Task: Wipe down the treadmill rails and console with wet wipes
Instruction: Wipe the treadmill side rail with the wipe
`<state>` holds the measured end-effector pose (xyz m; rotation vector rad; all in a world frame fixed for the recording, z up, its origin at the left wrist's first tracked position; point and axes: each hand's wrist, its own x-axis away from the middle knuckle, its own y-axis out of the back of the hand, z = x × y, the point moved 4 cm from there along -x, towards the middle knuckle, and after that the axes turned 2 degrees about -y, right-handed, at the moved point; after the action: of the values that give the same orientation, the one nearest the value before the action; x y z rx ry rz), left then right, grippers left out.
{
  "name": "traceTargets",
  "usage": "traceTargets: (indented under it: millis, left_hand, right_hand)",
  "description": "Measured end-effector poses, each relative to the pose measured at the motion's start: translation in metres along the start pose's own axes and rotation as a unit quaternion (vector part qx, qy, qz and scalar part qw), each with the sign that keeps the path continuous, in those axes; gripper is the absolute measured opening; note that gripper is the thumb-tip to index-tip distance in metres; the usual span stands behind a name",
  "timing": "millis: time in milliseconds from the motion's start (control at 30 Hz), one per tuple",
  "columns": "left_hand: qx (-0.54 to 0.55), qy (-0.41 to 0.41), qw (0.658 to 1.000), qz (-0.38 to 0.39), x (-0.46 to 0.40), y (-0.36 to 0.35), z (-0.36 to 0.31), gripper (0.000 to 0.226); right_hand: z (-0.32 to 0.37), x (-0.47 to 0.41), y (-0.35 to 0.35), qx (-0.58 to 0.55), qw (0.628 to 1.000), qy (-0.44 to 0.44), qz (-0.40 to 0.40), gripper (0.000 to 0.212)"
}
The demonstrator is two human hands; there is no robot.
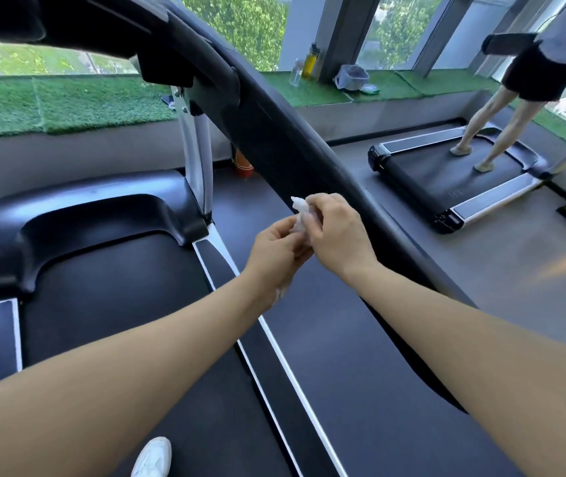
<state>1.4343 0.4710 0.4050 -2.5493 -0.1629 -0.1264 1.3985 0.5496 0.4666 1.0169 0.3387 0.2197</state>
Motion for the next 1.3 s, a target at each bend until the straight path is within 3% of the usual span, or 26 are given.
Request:
traceTargets:
  millis: [167,267,300,367,467,567,667,767,833,933,1067,1100,1167,1200,1300]
  left_hand:
    - [0.082,0.015,0.996,-0.029,-0.007,0.013,-0.008,0.032]
    - [0.03,0.015,0.997,-0.074,-0.021,0.032,-0.011,0.033]
    - [-0.019,0.005,0.996,-0.087,-0.026,0.039,-0.012,0.031]
    - [-0.113,-0.014,0.988,-0.103,-0.038,0.055,-0.013,0.032]
    - [-0.198,-0.021,0.975,-0.104,-0.061,0.076,-0.015,0.042]
    - [-0.258,-0.002,0.963,-0.084,-0.086,0.085,-0.019,0.047]
    - [-0.279,0.007,0.958,-0.068,-0.109,0.086,-0.024,0.046]
    - [-0.292,0.007,0.954,-0.061,-0.131,0.091,-0.032,0.048]
    - [-0.306,-0.008,0.95,-0.058,-0.143,0.094,-0.038,0.05]
    - [-0.318,-0.024,0.946,-0.053,-0.155,0.1,-0.042,0.052]
    - [-0.323,-0.015,0.945,-0.046,-0.165,0.104,-0.033,0.053]
    - [-0.325,-0.013,0.945,-0.042,-0.166,0.104,-0.031,0.053]
    - [-0.329,-0.01,0.944,-0.034,-0.17,0.105,-0.031,0.054]
    - [-0.331,-0.008,0.943,-0.031,-0.171,0.106,-0.032,0.054]
    - [-0.34,-0.011,0.94,-0.033,-0.179,0.115,-0.037,0.054]
  right_hand:
    - [0.015,-0.025,-0.009,-0.038,0.998,0.042,-0.034,0.02]
    - [0.022,-0.046,-0.009,0.092,0.978,0.186,-0.036,0.009]
    - [0.024,-0.05,-0.011,0.18,0.949,0.256,-0.019,0.004]
    - [0.011,-0.051,-0.019,0.342,0.864,0.366,0.043,0.02]
    - [-0.027,-0.044,-0.023,0.528,0.756,0.356,0.152,0.015]
    - [-0.044,-0.053,-0.031,0.601,0.702,0.337,0.179,0.006]
    - [-0.027,-0.092,-0.051,0.614,0.698,0.329,0.168,0.012]
    - [0.005,-0.144,-0.068,0.551,0.769,0.302,0.122,0.037]
    - [0.019,-0.172,-0.085,0.542,0.774,0.299,0.137,0.044]
    - [0.023,-0.175,-0.094,0.592,0.737,0.307,0.114,0.047]
    - [-0.022,-0.115,-0.094,0.669,0.622,0.326,0.244,0.049]
    - [-0.029,-0.099,-0.091,0.664,0.617,0.325,0.27,0.049]
    - [-0.032,-0.102,-0.085,0.633,0.684,0.252,0.259,0.048]
    - [-0.022,-0.112,-0.086,0.622,0.701,0.256,0.237,0.044]
    - [-0.006,-0.155,-0.107,0.64,0.665,0.274,0.269,0.04]
